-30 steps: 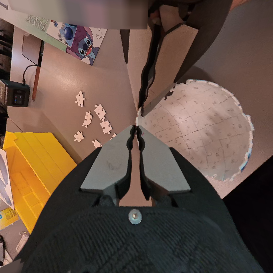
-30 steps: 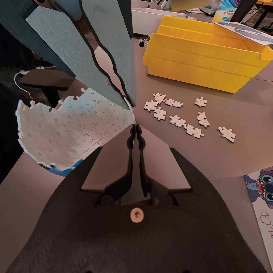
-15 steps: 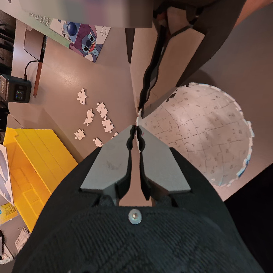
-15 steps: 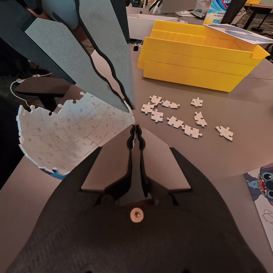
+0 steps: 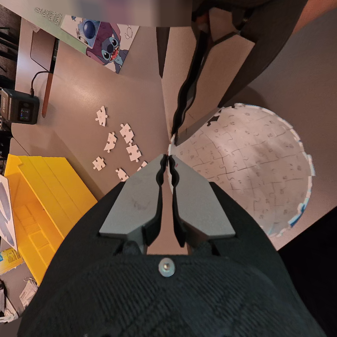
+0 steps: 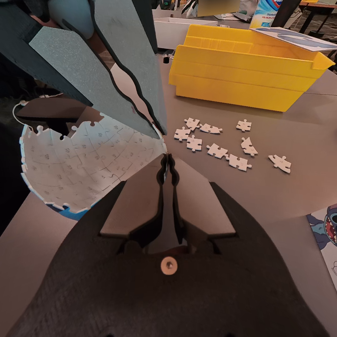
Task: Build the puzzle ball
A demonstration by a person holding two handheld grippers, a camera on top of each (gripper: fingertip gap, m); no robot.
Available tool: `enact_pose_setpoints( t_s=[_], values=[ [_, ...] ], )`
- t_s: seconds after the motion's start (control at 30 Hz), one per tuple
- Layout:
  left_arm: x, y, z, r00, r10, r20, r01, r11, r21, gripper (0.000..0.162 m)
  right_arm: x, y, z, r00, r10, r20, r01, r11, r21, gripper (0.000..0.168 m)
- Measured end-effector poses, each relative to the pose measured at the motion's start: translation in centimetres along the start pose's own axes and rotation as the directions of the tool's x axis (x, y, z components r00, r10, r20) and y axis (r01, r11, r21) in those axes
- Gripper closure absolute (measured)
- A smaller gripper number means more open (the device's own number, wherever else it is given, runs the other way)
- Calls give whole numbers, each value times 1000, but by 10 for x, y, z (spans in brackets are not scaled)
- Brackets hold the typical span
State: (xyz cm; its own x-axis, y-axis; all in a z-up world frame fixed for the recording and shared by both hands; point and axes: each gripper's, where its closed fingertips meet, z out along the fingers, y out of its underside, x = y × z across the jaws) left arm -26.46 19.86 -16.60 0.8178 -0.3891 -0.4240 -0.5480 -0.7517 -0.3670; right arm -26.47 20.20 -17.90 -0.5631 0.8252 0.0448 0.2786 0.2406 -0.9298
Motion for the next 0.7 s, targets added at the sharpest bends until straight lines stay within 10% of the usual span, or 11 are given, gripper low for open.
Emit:
enact_pose_setpoints(
  t_s=[0.7],
  values=[
    [3, 0, 2, 1000, 2, -31, -1, 1000, 5, 158, -4, -2, 6, 997, -58, 50, 59, 998, -12, 168]
  ],
)
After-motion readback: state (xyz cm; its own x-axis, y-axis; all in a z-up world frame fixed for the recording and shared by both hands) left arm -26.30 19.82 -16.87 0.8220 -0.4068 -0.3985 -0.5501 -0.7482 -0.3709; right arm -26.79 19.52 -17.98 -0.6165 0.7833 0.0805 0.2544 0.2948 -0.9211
